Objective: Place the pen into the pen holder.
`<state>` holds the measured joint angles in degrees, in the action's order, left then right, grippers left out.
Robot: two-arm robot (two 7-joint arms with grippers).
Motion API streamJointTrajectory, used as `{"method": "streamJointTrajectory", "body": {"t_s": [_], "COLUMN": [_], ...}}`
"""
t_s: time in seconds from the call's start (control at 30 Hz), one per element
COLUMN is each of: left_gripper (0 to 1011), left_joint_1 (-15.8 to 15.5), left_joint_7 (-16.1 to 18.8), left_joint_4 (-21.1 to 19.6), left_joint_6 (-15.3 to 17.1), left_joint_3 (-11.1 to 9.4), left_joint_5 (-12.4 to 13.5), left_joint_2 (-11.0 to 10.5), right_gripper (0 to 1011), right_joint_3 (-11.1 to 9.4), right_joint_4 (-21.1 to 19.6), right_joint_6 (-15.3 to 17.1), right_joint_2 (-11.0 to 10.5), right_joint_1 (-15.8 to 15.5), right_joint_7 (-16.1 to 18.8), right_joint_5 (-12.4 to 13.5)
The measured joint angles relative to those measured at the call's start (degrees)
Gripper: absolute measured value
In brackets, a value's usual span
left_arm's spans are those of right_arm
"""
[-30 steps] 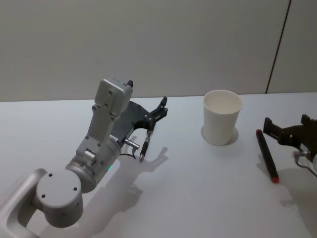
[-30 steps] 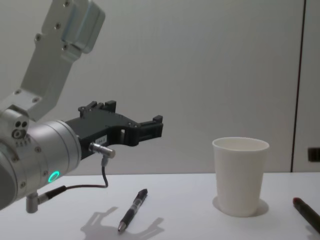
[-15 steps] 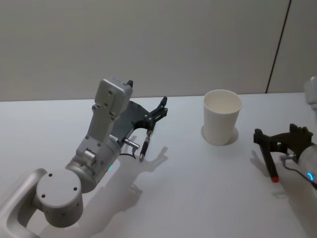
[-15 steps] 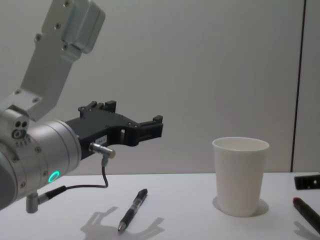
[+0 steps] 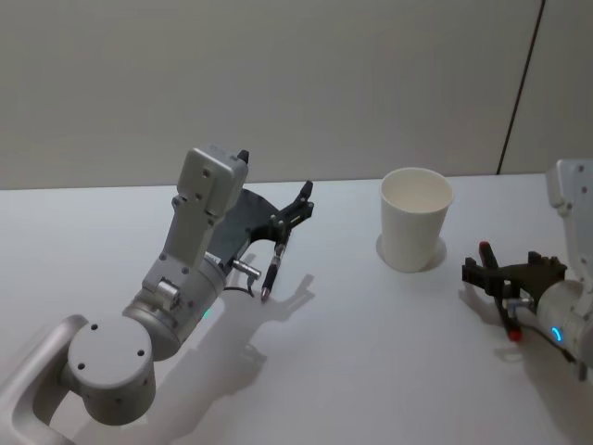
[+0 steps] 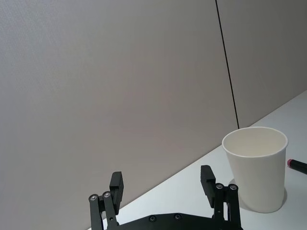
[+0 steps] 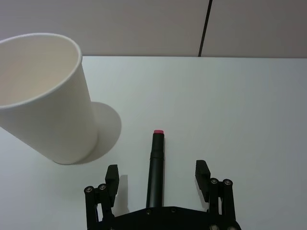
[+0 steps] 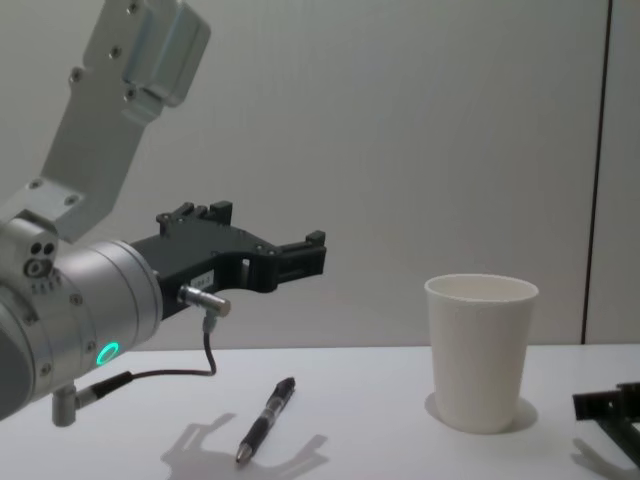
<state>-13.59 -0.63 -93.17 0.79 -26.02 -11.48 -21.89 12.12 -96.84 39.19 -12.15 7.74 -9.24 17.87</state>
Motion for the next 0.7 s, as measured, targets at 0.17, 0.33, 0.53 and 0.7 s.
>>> {"method": "streamJointTrajectory", "body": {"t_s": [0.17,0.33,0.53,0.7], "left_gripper": [1001,1001,1001,1001], "left_joint_1": [0.0,0.0,0.0,0.0], "left_joint_7": [0.0,0.0,0.0,0.0], "left_joint_4": [0.0,0.0,0.0,0.0], "left_joint_6": [0.0,0.0,0.0,0.0], "left_joint_3": [0.0,0.0,0.0,0.0], "left_joint_5": [0.0,0.0,0.0,0.0], "left_joint_2": [0.0,0.0,0.0,0.0], "right_gripper": [1002,1001,1001,1001], "right_joint_3": [0.2,0.4,0.5,0.6], "right_joint_4": [1.2,2.2,3.0,3.3], "right_joint_6": [0.0,0.0,-0.2,-0.5], "right_joint_2": [0.8,1.6,2.3,2.7], "right_joint_1": [0.2,0.3,0.3,0.3], "right_joint_7": [-0.7,-1.5,-2.2,-2.5], "right_joint_5": [0.1,0.1,-0.3,-0.8]}}
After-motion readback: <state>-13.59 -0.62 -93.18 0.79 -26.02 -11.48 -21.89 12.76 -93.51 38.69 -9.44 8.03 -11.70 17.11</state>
